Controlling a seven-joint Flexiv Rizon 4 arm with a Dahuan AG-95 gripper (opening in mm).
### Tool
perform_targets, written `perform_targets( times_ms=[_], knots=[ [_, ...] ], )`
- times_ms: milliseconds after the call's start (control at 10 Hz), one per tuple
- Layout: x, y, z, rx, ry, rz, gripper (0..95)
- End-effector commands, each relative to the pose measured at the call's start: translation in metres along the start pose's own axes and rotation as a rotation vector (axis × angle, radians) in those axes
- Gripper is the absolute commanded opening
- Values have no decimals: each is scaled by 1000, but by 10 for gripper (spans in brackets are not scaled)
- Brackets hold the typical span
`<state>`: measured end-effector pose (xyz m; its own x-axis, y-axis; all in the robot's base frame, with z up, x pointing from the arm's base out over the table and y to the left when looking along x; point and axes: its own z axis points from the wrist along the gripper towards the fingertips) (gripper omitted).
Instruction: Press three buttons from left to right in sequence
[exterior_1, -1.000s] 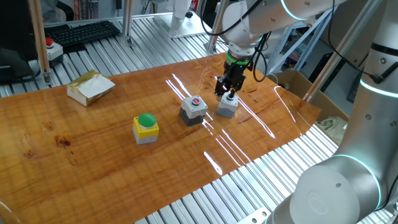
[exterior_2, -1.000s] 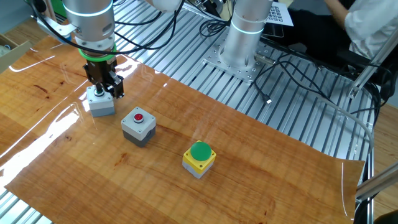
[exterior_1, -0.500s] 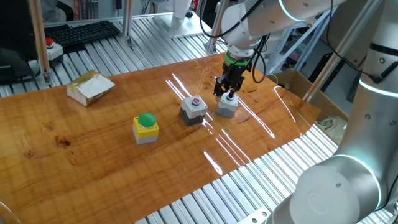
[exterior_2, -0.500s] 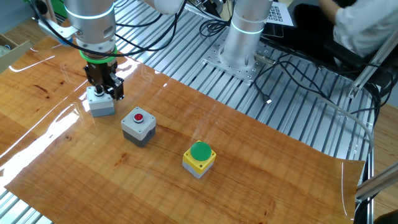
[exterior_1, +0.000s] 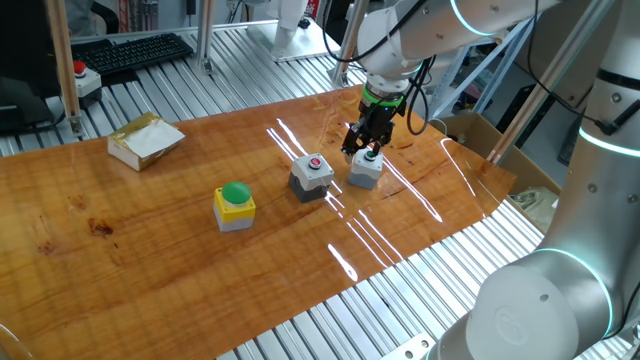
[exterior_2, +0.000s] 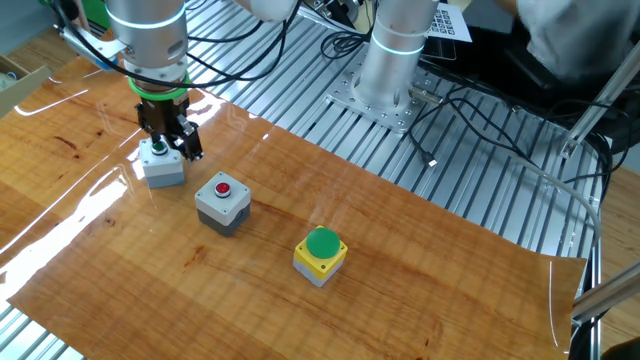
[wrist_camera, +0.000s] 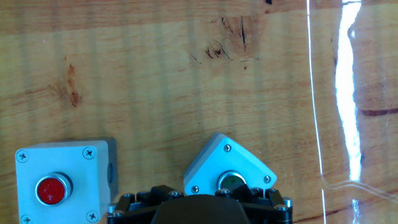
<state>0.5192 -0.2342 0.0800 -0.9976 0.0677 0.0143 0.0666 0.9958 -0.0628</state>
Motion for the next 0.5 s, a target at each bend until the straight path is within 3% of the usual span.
perform_targets(
  times_ms=[100,500],
  knots=[
    [0,2,-2,2,-2,8,760],
    [2,21,-15,1,4,49,760]
  ],
)
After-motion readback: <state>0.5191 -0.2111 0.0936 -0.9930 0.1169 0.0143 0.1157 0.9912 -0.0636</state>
